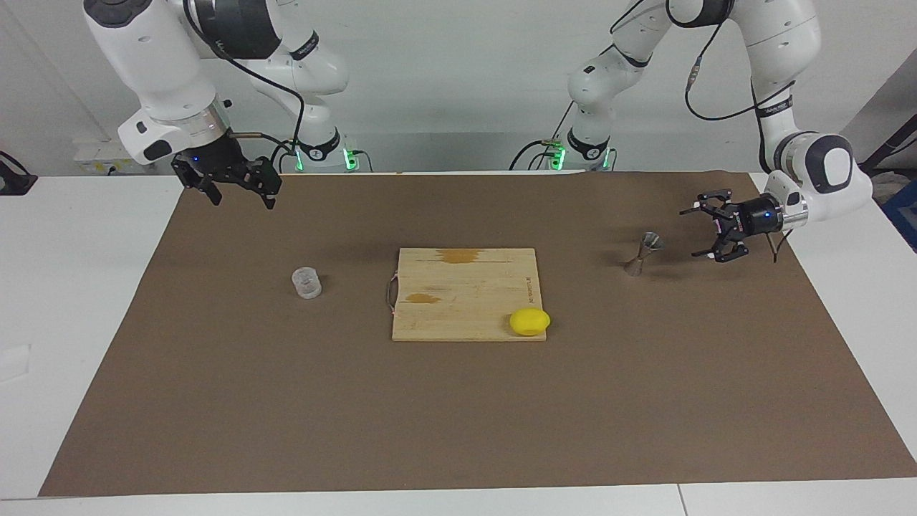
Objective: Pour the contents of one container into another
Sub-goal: 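Open the left gripper around the metal cup and close on it, then carry the metal cup with the left gripper onto the wooden board, then release the metal cup on the board while the right gripper grasps the clear cup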
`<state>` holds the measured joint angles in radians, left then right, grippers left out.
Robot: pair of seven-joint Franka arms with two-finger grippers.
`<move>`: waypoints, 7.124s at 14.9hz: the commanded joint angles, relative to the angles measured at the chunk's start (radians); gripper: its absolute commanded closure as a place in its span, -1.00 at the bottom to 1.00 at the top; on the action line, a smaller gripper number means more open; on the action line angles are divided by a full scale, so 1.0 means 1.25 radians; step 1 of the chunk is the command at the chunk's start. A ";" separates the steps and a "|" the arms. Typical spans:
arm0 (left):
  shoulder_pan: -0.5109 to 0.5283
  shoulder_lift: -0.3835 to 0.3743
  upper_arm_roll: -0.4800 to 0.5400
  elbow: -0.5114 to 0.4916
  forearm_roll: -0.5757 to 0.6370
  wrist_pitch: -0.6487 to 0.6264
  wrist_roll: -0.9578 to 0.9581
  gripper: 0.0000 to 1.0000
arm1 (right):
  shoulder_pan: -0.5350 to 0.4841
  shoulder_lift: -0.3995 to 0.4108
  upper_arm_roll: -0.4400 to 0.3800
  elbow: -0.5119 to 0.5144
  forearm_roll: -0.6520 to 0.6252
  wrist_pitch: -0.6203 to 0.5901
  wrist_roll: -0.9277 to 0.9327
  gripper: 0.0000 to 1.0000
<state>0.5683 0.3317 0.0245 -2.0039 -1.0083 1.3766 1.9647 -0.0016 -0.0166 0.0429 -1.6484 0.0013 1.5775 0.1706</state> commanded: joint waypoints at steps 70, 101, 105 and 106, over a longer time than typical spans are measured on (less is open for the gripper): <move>-0.508 -0.060 -0.012 -0.165 -0.419 0.169 0.089 0.08 | -0.002 0.016 0.009 0.006 -0.022 0.051 -0.016 -0.97; -0.933 -0.033 -0.023 -0.147 -1.002 0.652 0.434 -1.00 | -0.157 0.199 0.005 -0.378 0.447 0.417 0.551 -1.00; -0.911 -0.037 -0.021 -0.154 -1.000 0.638 0.425 -1.00 | -0.133 0.189 0.005 -0.413 0.469 0.433 0.551 -0.98; -0.887 -0.041 -0.021 -0.160 -0.995 0.624 0.421 -1.00 | -0.131 0.188 0.005 -0.414 0.471 0.433 0.552 -0.98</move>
<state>-0.5789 0.2838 -0.0024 -2.1957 -2.2383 2.1710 2.4813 -0.1712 0.2389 0.0451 -2.1293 0.5509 2.0892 0.8902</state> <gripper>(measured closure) 0.000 0.009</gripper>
